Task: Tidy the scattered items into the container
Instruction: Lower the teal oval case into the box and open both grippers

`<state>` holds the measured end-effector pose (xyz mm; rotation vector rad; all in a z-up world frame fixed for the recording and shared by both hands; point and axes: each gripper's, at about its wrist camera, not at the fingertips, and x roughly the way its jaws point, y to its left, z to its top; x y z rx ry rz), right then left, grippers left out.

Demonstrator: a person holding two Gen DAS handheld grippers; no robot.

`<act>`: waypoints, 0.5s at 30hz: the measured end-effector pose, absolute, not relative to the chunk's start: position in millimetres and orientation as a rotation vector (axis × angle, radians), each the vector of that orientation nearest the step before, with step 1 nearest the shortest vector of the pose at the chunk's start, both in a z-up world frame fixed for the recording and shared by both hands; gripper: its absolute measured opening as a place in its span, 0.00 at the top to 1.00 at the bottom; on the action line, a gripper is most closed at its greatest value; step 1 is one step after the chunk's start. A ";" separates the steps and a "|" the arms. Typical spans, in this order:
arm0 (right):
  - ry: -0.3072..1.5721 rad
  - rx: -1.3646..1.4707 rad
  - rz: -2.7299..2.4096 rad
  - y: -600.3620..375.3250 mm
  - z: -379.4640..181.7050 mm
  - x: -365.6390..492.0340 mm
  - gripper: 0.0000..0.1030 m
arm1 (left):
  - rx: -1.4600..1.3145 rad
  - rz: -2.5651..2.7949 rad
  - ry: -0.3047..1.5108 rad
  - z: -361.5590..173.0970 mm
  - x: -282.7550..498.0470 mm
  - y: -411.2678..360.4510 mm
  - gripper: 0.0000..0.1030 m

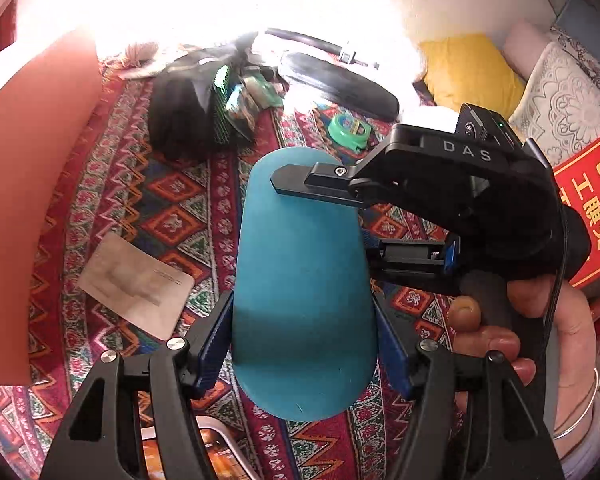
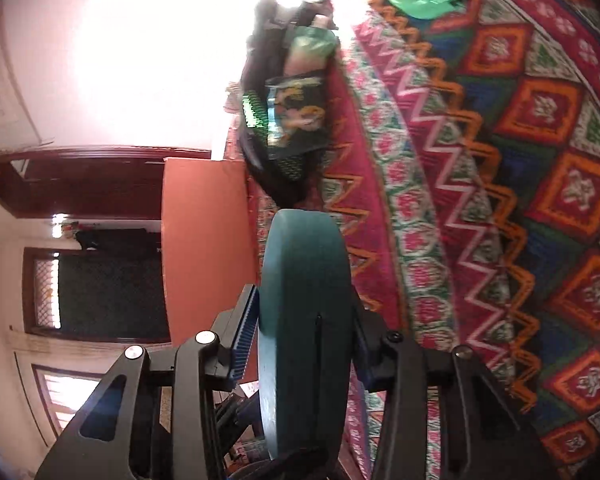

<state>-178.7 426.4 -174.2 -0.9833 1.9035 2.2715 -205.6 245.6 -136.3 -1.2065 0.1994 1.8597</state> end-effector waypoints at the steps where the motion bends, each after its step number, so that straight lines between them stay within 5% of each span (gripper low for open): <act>1: 1.896 -0.957 2.308 421.9 -165.1 -180.8 0.61 | -1.171 1.881 0.207 -126.8 -203.9 239.9 0.38; 15: 1.760 -0.882 2.825 314.4 -19.1 -332.4 0.62 | -0.845 2.241 0.069 -1.8 -283.7 87.4 0.37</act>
